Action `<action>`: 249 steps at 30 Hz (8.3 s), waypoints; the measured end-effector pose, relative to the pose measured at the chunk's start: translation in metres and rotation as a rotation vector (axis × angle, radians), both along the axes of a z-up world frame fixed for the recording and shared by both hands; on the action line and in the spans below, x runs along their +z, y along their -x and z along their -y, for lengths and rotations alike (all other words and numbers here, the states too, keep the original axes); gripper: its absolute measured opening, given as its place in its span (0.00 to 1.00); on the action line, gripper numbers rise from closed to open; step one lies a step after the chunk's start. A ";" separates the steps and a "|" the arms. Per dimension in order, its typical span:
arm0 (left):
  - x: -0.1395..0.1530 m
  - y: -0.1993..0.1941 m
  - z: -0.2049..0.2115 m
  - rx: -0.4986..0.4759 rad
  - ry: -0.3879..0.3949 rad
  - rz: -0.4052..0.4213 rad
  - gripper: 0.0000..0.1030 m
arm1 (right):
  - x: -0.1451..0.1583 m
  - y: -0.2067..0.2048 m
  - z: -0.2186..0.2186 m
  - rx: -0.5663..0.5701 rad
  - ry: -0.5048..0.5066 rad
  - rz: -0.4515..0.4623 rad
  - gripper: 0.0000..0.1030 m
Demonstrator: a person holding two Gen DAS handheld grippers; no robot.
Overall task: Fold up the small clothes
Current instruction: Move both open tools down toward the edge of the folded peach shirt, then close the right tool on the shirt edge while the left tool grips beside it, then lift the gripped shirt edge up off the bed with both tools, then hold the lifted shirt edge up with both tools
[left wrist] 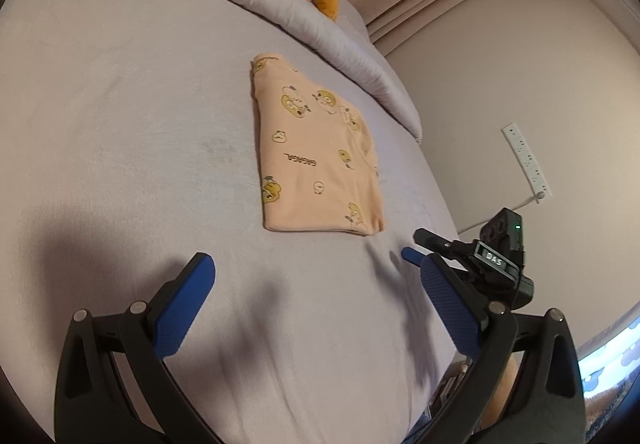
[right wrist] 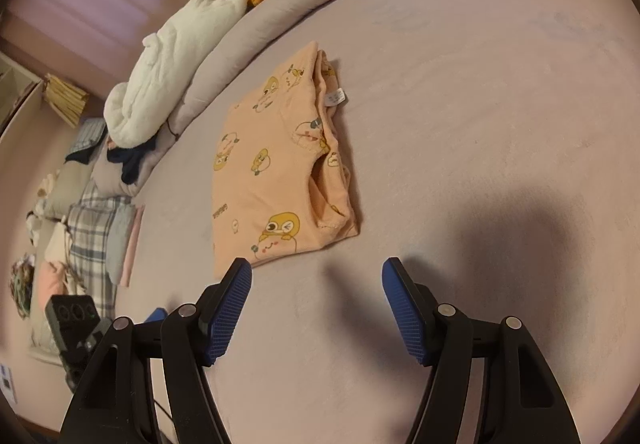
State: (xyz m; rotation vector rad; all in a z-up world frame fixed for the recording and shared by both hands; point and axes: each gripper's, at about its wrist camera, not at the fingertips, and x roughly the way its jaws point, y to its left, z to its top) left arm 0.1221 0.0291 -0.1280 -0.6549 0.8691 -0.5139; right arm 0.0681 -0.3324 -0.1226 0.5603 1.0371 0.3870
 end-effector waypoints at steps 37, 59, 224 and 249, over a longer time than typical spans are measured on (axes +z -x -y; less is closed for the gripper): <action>-0.031 -0.127 0.037 -0.060 0.012 -0.184 1.00 | -0.036 -0.103 -0.014 0.046 -0.236 -0.095 0.71; -0.033 -0.157 0.056 -0.047 -0.103 -0.165 1.00 | -0.036 -0.141 -0.034 0.124 -0.196 -0.063 0.71; 0.059 0.168 -0.093 0.411 -0.277 -0.038 0.25 | 0.082 0.087 -0.265 0.669 0.111 0.354 0.27; 0.051 0.162 -0.101 0.410 -0.276 -0.063 0.25 | 0.076 0.086 -0.276 0.676 0.118 0.327 0.27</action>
